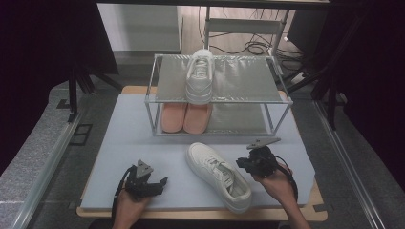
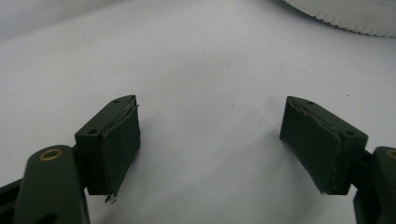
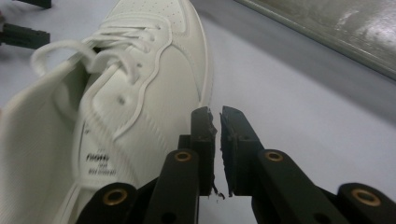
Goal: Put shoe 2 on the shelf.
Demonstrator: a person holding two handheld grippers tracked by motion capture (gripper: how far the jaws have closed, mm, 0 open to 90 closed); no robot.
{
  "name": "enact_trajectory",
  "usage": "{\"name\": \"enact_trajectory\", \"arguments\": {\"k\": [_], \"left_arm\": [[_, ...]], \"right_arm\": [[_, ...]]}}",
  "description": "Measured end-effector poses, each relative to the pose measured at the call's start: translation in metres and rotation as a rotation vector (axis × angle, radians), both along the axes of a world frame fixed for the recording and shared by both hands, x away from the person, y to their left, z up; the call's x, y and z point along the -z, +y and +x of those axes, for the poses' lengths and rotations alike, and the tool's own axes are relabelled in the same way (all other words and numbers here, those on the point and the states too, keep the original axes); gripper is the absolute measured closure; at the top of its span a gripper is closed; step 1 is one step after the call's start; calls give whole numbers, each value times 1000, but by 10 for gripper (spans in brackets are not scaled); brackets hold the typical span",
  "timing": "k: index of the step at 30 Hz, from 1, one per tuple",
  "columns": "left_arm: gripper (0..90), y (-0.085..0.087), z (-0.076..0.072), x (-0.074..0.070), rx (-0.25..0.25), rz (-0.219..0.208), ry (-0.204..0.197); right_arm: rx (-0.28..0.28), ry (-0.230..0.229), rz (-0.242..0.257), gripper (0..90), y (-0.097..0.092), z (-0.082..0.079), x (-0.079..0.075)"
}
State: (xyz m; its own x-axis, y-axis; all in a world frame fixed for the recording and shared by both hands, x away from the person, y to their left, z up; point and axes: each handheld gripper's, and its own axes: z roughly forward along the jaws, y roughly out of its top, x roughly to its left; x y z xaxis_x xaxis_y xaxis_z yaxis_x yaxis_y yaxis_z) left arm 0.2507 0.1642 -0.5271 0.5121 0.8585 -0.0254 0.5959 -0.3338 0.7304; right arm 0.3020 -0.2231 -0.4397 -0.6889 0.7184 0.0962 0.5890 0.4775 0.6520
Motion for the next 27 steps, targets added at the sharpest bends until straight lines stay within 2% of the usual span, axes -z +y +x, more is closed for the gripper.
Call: {"name": "enact_trajectory", "arguments": {"k": [6,10,16,20,27], "left_arm": [[201,-1,0,0,-5,-6,0],[201,-1,0,0,-5,-7,1],[201,0,0,0,-2,-2,3],[201,0,0,0,-3,-4,2],[201,-1,0,0,-5,-7,1]], "right_arm": [[-5,-10,4,810,-11,-18,-11],[-24,-14,0,793,-12,-29,-17],[-48,-8,18,747,-14,-42,-22],[-69,-3,8,699,-8,-44,-22],[-90,30,-17,647,5,-35,-12]]}}
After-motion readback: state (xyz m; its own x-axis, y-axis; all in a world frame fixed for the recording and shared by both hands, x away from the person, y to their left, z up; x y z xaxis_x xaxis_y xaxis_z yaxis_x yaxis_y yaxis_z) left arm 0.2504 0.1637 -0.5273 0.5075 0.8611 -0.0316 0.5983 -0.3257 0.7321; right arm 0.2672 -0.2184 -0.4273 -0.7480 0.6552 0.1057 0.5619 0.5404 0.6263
